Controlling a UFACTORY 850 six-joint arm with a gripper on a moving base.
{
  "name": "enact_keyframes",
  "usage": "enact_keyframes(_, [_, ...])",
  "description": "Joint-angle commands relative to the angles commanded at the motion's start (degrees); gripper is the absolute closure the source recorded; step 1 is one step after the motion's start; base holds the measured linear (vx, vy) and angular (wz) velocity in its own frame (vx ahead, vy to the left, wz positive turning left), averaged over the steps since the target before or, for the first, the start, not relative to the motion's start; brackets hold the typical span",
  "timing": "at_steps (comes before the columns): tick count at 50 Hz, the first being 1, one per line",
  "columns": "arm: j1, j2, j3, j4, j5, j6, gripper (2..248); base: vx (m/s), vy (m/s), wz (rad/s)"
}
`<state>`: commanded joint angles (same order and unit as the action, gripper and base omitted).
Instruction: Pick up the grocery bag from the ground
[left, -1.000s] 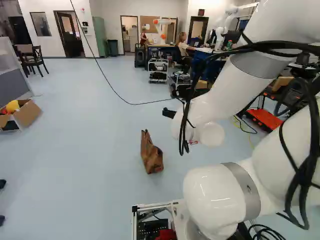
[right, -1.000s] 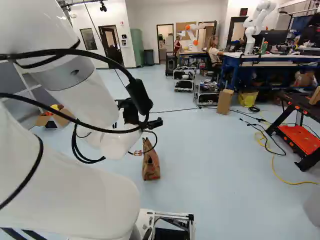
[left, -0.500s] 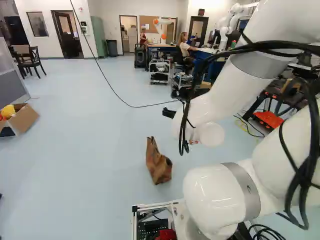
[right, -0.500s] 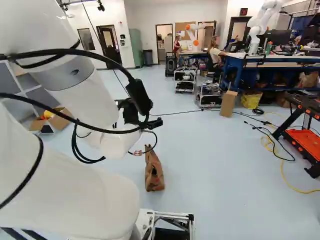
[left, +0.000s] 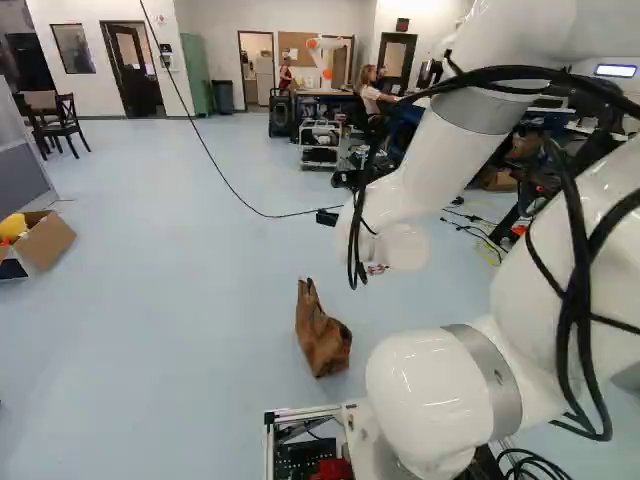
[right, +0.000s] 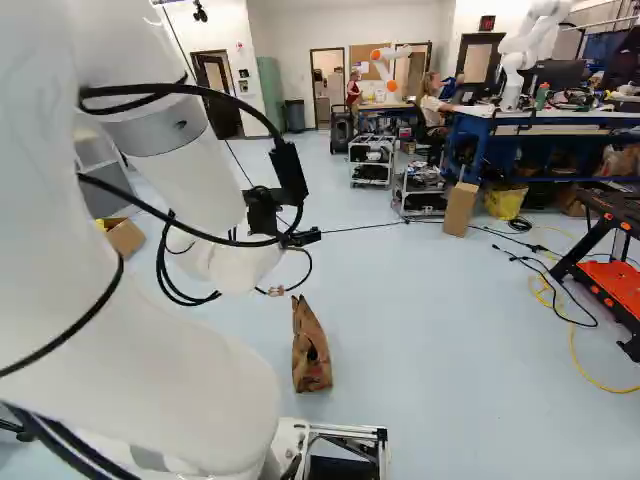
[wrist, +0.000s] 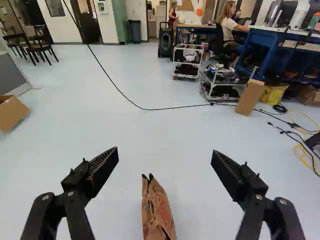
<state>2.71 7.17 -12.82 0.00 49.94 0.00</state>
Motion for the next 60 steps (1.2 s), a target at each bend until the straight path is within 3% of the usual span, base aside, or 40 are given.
enact_keyframes(13, [0.9, -4.3, -4.1, 0.0, -2.4, 0.0, 3, 0.000, 0.000, 0.000])
enact_keyframes(60, [3.8, -26.0, -21.0, 0.0, -18.9, 0.0, 3, 0.000, 0.000, 0.000])
